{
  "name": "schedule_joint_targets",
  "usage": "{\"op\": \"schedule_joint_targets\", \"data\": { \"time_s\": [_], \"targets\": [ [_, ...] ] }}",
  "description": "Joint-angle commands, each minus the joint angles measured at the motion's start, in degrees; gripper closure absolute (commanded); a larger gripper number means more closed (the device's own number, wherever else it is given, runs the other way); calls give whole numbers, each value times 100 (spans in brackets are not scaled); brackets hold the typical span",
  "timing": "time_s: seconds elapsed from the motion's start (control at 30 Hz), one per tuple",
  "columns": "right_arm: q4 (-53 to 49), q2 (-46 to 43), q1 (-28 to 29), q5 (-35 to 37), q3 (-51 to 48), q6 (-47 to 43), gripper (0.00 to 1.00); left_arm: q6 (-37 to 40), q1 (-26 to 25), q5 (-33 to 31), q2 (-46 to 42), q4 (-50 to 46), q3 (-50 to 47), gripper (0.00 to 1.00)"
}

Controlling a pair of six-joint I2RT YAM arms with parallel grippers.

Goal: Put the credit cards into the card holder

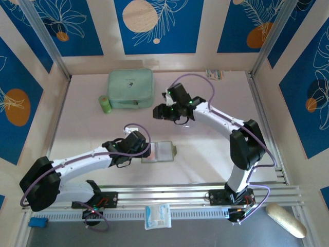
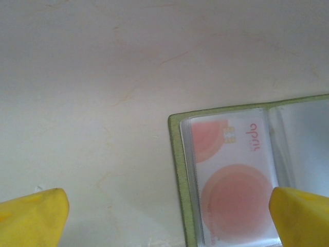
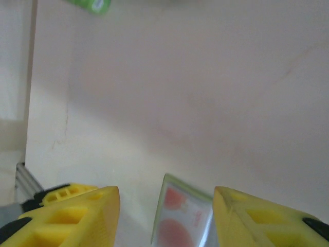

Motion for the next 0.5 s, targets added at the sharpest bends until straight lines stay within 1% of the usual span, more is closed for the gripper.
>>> {"op": "schedule_joint_targets", "data": {
  "time_s": [0.0, 0.2, 0.47],
  "targets": [
    [-1072, 55, -276, 638, 622, -787, 49, -18, 59, 46, 78, 170, -26, 0],
    [-1725, 798, -642, 1329, 1874, -1239, 50, 37, 85, 70, 205, 250, -12, 0],
    [-2613, 2350, -750, 2311, 3935, -1927, 57, 33, 112, 229, 461, 361, 49, 0]
  ]
}}
